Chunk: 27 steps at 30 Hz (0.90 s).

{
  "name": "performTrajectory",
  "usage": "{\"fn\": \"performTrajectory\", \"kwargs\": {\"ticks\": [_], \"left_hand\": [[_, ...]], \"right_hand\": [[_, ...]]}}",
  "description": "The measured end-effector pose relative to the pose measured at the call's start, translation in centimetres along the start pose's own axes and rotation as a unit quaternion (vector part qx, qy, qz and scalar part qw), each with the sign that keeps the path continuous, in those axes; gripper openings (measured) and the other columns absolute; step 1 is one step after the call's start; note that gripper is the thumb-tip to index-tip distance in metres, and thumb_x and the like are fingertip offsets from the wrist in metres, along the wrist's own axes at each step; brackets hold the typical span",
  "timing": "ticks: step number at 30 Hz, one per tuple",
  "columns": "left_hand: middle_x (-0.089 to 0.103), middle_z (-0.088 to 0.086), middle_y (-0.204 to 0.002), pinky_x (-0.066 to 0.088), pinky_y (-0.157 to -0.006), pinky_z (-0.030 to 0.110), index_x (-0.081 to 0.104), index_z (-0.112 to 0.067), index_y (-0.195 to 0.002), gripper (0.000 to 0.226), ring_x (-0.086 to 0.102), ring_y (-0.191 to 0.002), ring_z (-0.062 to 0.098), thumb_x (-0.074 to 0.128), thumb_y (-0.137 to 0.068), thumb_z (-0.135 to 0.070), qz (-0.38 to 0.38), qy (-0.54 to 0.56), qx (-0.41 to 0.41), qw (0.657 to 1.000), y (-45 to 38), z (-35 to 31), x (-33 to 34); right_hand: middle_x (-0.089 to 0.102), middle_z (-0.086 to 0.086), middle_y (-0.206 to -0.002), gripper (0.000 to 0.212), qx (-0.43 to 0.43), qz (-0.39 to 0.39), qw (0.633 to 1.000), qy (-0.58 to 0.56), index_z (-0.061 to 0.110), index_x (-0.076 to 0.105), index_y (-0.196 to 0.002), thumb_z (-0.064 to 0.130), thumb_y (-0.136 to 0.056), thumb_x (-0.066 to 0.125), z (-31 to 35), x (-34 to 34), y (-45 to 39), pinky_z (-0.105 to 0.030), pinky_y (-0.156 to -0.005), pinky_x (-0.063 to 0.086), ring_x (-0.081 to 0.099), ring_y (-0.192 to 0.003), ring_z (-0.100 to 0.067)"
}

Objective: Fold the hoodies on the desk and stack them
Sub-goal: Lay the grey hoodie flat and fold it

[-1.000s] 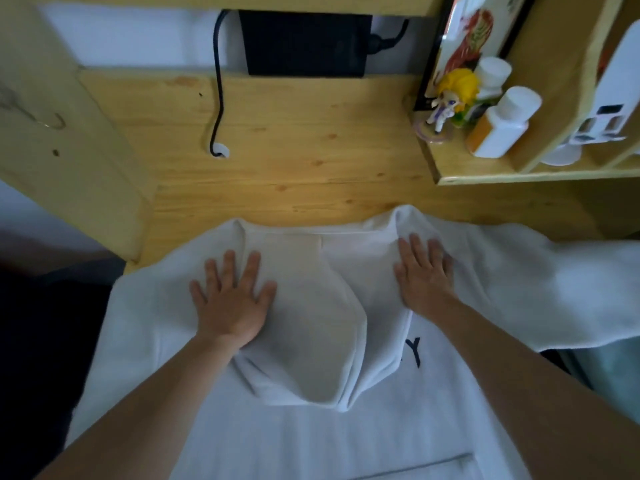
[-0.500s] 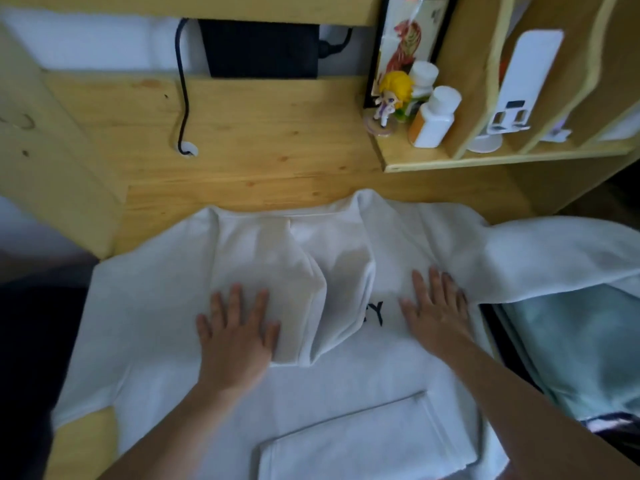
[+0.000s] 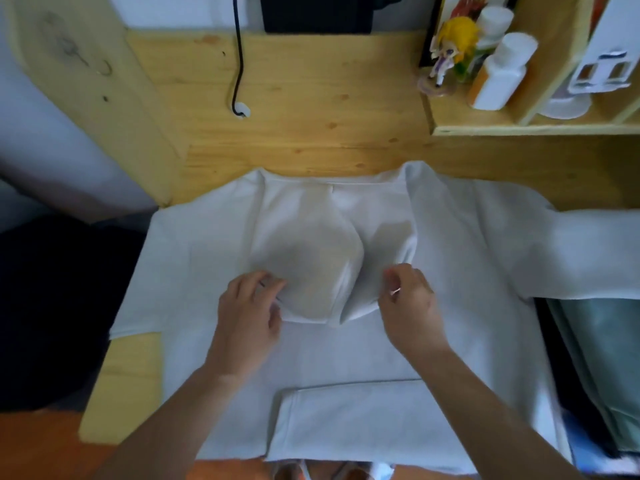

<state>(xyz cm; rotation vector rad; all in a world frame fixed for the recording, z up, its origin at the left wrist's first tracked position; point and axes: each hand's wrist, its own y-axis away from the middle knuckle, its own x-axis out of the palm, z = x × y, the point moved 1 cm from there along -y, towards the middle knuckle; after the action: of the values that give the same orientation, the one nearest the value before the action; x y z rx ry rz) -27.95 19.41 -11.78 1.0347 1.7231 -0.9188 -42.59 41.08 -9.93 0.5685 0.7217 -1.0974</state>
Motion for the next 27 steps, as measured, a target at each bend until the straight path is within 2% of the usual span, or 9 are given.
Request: {"fn": "performTrajectory", "kwargs": {"ticks": [4, 9, 11, 14, 16, 19, 22, 25, 27], "left_hand": [[0.064, 0.002, -0.124, 0.051, -0.094, 0.041, 0.069, -0.021, -0.119, 0.05, 0.06, -0.113, 0.028, 0.077, -0.07, -0.028, 0.077, -0.013, 0.096, 0.992, -1.9, 1.1, 0.3], [0.067, 0.0, -0.098, 0.051, -0.076, 0.039, 0.071, -0.021, -0.097, 0.026, 0.065, -0.091, 0.031, 0.057, -0.077, -0.028, 0.071, 0.0, 0.129, 0.989, -4.5, 2.0, 0.5], [0.065, 0.004, -0.086, 0.046, -0.072, 0.037, 0.069, -0.018, -0.09, 0.016, 0.064, -0.083, 0.031, 0.056, -0.083, -0.026, 0.029, 0.044, 0.096, 0.994, -6.2, 2.2, -0.8], [0.058, 0.003, -0.079, 0.036, -0.064, 0.031, 0.058, -0.013, -0.089, 0.021, 0.053, -0.072, 0.016, 0.056, -0.102, -0.03, 0.027, 0.213, -0.027, 0.976, -9.7, 1.1, -4.8], [0.051, 0.003, -0.077, 0.034, -0.062, 0.032, 0.052, -0.01, -0.088, 0.033, 0.045, -0.068, 0.013, 0.053, -0.104, -0.038, 0.035, 0.29, -0.064, 0.954, -12.2, 0.1, -7.9], [0.065, -0.003, -0.088, 0.046, -0.068, 0.033, 0.057, -0.014, -0.094, 0.03, 0.06, -0.077, 0.012, 0.06, -0.1, -0.043, 0.082, 0.334, -0.055, 0.937, -15.4, -1.4, -12.0], [0.071, -0.008, -0.102, 0.056, -0.083, 0.034, 0.065, -0.022, -0.106, 0.013, 0.067, -0.094, 0.01, 0.07, -0.096, -0.029, 0.14, 0.277, -0.032, 0.95, -17.4, -1.4, -13.7], [0.065, -0.013, -0.101, 0.049, -0.074, 0.027, 0.06, -0.025, -0.106, 0.017, 0.062, -0.094, 0.005, 0.068, -0.095, -0.015, 0.147, 0.228, -0.01, 0.963, -17.6, -1.4, -13.5], [0.06, -0.012, -0.092, 0.045, -0.067, 0.03, 0.055, -0.023, -0.096, 0.02, 0.058, -0.084, 0.004, 0.066, -0.093, -0.007, 0.126, 0.207, 0.028, 0.97, -15.8, -1.4, -12.4]], "right_hand": [[0.041, -0.009, -0.119, 0.05, -0.071, 0.065, 0.989, 0.109, 0.02, 0.061, -0.125, 0.004, -0.079, 0.072, -1.2, 1.5, -0.4, -0.044, -0.081, 0.055, 0.056, -0.096, -0.038], [0.049, -0.01, -0.113, 0.021, -0.101, -0.038, 0.993, 0.049, 0.015, 0.078, -0.097, 0.002, -0.083, 0.07, -0.7, -0.5, -2.7, -0.034, -0.08, 0.05, 0.059, -0.09, -0.032], [0.051, -0.012, -0.121, 0.017, -0.127, -0.077, 0.989, 0.022, 0.01, 0.077, -0.098, 0.006, -0.085, 0.066, 0.8, -2.2, -3.9, -0.033, -0.087, 0.046, 0.058, -0.1, -0.031], [0.056, -0.007, -0.13, 0.022, -0.121, -0.079, 0.989, -0.014, 0.006, 0.072, -0.11, 0.016, -0.095, 0.059, 3.6, -4.8, -6.4, -0.038, -0.104, 0.042, 0.051, -0.119, -0.029], [0.064, -0.006, -0.119, 0.02, -0.101, -0.049, 0.993, -0.043, 0.009, 0.069, -0.108, 0.019, -0.1, 0.055, 6.3, -7.0, -8.0, -0.037, -0.094, 0.047, 0.057, -0.111, -0.025], [0.061, -0.002, -0.087, 0.02, -0.06, -0.006, 0.992, -0.111, 0.014, 0.061, -0.089, 0.023, -0.103, 0.05, 9.9, -10.2, -10.0, -0.033, -0.068, 0.043, 0.056, -0.08, -0.017], [0.056, -0.002, -0.079, 0.023, -0.085, 0.039, 0.992, -0.081, 0.011, 0.056, -0.083, 0.023, -0.102, 0.053, 11.4, -12.0, -11.6, -0.031, -0.063, 0.039, 0.051, -0.071, -0.015], [0.052, -0.001, -0.073, 0.028, -0.155, 0.019, 0.988, 0.006, 0.018, 0.049, -0.073, 0.014, -0.098, 0.059, 11.2, -12.7, -12.0, -0.023, -0.06, 0.037, 0.047, -0.066, -0.011], [0.056, 0.0, -0.074, 0.023, -0.203, -0.022, 0.978, 0.031, 0.017, 0.053, -0.075, 0.006, -0.091, 0.065, 9.8, -12.1, -10.8, -0.029, -0.063, 0.04, 0.049, -0.068, -0.012]]}}
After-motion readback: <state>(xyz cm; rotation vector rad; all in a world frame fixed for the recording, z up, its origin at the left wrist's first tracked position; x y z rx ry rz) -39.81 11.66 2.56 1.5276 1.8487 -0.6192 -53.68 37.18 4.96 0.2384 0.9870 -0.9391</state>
